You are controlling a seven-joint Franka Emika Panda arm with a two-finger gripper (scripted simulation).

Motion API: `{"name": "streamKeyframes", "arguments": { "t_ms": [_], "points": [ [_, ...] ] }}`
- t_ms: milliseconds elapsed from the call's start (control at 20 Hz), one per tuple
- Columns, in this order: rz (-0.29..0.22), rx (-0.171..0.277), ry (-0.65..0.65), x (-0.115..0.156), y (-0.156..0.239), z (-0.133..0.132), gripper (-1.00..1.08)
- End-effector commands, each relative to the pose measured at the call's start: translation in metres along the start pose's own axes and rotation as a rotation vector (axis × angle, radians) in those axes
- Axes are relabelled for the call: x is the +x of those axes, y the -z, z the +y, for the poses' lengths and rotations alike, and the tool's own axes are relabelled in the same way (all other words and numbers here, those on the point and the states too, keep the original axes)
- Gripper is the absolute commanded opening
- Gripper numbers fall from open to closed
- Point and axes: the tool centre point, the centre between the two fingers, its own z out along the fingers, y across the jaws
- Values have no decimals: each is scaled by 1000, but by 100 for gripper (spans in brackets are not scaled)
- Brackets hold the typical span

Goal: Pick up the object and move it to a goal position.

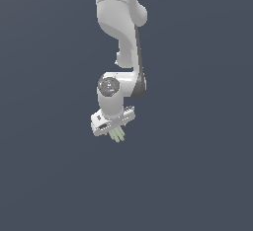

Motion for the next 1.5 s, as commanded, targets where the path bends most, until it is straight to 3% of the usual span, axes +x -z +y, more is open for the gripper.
{"name": "streamKeyframes", "arguments": {
  "t_ms": [0, 400, 450, 1100, 1450],
  "points": [
    [-1, 1, 2, -1, -13, -1, 100],
    [0, 1, 3, 0, -32, 0, 100],
    [0, 1, 3, 0, -32, 0, -100],
    [1, 1, 5, 1, -29, -1, -100],
    [1, 1, 5, -2, -5, -2, -100]
  ]
}}
